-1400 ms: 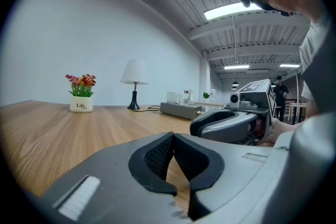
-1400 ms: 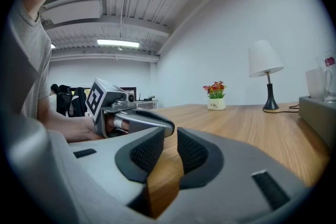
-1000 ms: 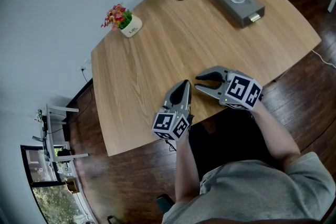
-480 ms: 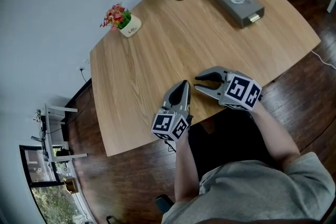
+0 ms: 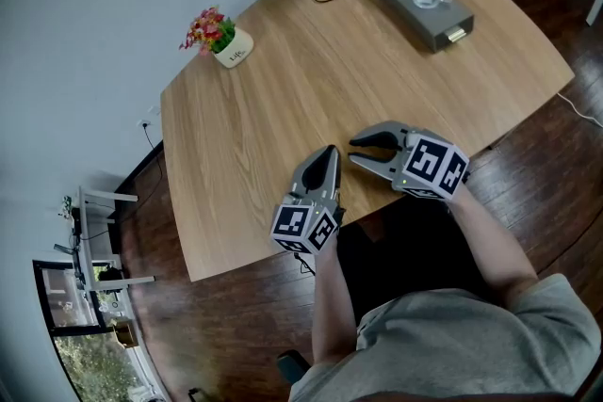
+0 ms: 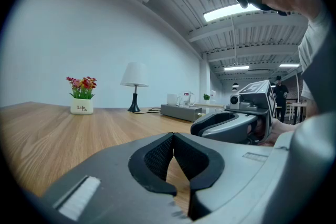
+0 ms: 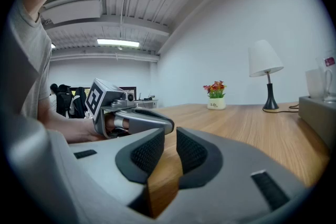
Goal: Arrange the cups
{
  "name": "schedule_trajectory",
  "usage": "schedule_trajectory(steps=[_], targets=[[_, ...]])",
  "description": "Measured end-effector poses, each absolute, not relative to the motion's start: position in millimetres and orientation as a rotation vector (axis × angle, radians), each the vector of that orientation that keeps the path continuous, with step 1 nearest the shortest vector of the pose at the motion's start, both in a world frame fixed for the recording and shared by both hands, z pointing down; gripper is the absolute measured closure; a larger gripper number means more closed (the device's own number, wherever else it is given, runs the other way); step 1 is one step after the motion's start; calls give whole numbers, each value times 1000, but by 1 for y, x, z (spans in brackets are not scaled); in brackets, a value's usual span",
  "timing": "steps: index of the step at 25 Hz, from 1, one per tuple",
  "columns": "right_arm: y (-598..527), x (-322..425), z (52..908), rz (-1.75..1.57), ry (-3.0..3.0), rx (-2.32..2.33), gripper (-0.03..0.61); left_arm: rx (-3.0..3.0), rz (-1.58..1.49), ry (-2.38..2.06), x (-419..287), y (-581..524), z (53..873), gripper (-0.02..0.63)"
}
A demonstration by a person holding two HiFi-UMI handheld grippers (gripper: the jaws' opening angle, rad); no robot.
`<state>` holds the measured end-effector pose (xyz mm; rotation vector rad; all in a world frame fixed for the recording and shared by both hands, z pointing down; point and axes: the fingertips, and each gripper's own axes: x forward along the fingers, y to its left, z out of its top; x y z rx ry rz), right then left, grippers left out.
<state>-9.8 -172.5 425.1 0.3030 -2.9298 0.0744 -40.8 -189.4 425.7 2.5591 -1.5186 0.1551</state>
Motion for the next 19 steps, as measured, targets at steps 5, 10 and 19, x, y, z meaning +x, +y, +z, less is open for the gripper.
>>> schedule_trajectory(steps=[5,10,19], targets=[[-173,-10,425,76,-2929,302,512,2558,155,-1519,-41,-190,426,604],[-172,-10,425,75,-2930,298,511,2560,155,-1519,-41,-189,425,604],[-172,-10,424,73,-2933,295,512,2561,156,-1518,-41,-190,425,604]])
